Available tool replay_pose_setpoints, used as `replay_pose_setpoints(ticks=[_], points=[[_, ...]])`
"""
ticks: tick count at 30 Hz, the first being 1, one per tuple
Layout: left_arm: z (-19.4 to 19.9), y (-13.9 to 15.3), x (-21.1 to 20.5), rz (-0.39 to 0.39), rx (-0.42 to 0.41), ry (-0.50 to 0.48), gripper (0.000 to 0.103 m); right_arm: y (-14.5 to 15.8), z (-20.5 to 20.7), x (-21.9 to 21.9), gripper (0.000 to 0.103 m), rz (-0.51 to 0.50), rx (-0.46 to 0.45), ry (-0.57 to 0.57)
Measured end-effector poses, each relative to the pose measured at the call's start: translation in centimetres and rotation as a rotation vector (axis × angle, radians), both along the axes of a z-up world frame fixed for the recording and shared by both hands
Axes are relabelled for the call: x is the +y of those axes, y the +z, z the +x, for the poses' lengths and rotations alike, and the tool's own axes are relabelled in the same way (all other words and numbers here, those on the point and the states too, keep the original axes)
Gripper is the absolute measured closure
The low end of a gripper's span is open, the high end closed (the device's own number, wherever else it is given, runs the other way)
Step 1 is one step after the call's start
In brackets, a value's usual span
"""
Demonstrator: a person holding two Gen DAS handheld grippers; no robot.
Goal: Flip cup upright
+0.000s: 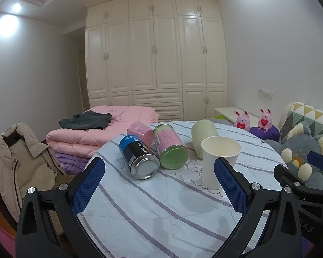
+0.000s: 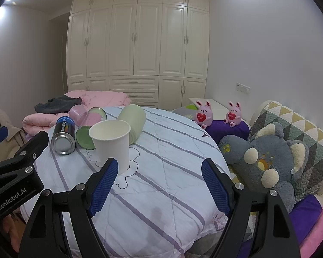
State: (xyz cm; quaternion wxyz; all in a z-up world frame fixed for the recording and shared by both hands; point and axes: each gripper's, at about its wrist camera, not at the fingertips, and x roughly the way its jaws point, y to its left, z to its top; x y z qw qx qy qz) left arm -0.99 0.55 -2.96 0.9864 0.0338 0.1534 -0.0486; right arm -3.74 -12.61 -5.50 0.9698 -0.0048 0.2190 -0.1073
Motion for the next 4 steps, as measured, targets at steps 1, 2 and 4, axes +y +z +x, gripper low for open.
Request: replay_pose_setpoints(ticks=[1, 2, 4], points=[[-0.02, 0.0, 0.01, 0.001, -0.001, 0.002, 0.001, 0.0, 0.0, 0.01, 0.021, 0.0, 0.002, 0.001], [-0.06, 0.02, 0.06, 0.002, -0.002, 0.002, 0.001, -0.01, -0.01, 0.02, 0.021, 0.001, 0.003, 0.003], [-0.09, 0.04, 0.1, -0.002, -0.001, 0.002, 0.001, -0.03, -0.11, 0.03, 0.021, -0.003, 0.004, 0.003]])
